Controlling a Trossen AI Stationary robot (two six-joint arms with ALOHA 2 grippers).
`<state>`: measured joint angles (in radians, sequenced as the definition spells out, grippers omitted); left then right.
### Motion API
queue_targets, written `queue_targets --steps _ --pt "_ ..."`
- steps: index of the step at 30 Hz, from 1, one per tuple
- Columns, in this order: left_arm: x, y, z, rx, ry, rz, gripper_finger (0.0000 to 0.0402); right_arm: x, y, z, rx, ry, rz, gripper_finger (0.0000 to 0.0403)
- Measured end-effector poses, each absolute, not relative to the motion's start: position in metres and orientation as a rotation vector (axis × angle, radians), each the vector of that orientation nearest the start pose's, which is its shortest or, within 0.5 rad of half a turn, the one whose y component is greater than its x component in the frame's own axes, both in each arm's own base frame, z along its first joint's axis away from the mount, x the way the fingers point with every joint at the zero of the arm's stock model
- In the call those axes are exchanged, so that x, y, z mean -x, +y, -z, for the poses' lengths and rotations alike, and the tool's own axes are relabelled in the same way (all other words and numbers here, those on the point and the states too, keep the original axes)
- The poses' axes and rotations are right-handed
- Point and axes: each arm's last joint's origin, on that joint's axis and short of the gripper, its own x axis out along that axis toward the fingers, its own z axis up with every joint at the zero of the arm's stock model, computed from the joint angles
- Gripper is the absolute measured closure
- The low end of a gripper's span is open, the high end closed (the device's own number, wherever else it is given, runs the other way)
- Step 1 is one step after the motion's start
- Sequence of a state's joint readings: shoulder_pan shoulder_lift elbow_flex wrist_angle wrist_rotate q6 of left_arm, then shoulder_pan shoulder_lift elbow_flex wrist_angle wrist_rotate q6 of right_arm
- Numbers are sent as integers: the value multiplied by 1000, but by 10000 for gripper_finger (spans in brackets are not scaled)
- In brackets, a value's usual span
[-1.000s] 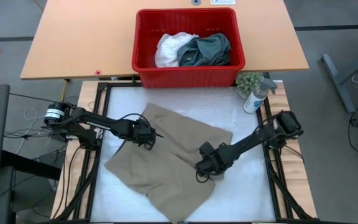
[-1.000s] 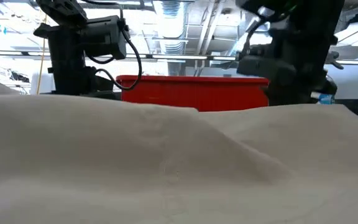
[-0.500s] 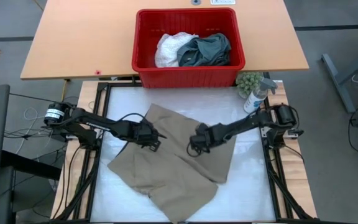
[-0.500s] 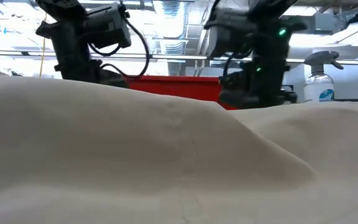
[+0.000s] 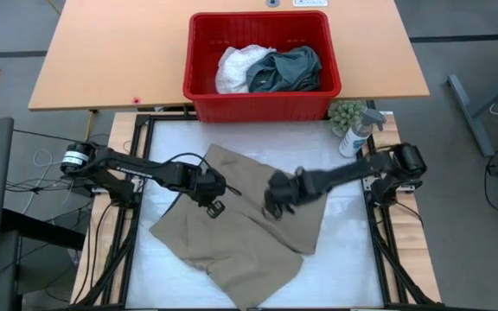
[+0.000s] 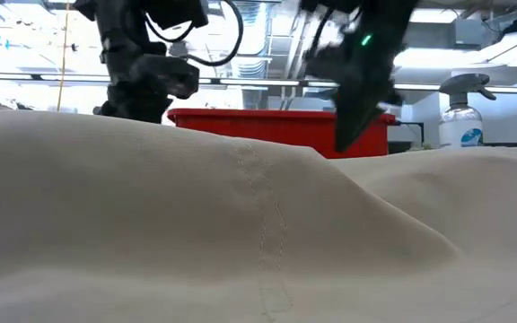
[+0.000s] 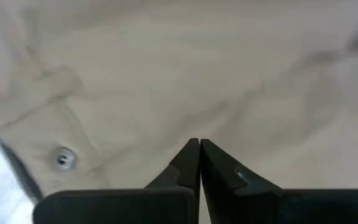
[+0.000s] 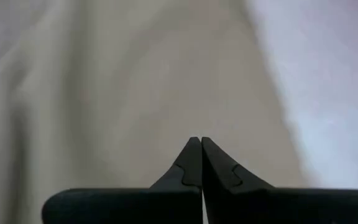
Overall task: Fold Laundry from Bin
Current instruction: Fold the brown short pants in the red bin
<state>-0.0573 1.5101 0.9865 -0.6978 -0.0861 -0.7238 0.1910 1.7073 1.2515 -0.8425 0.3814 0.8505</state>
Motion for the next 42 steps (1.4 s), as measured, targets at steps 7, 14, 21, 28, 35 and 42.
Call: queue_targets --steps 7,14,21,28,35,42 --pt "-274 -24 -198 510 1194 -402 401 -302 129 -192 -476 1109 625 382" --pt "-279 -30 -199 484 1153 -354 401 -295 148 -159 -459 1229 719 382" --pt "-280 -29 -195 472 1166 -362 401 -304 127 -142 -412 1301 792 382" --pt "-278 -29 -194 456 1184 -395 401 -312 86 -139 -289 1376 838 382" --pt "-277 -28 -193 427 1187 -415 401 -312 29 -141 -151 1477 922 382" --pt "-272 -15 -192 265 1203 -522 401 -302 19 -177 -165 1413 914 381"
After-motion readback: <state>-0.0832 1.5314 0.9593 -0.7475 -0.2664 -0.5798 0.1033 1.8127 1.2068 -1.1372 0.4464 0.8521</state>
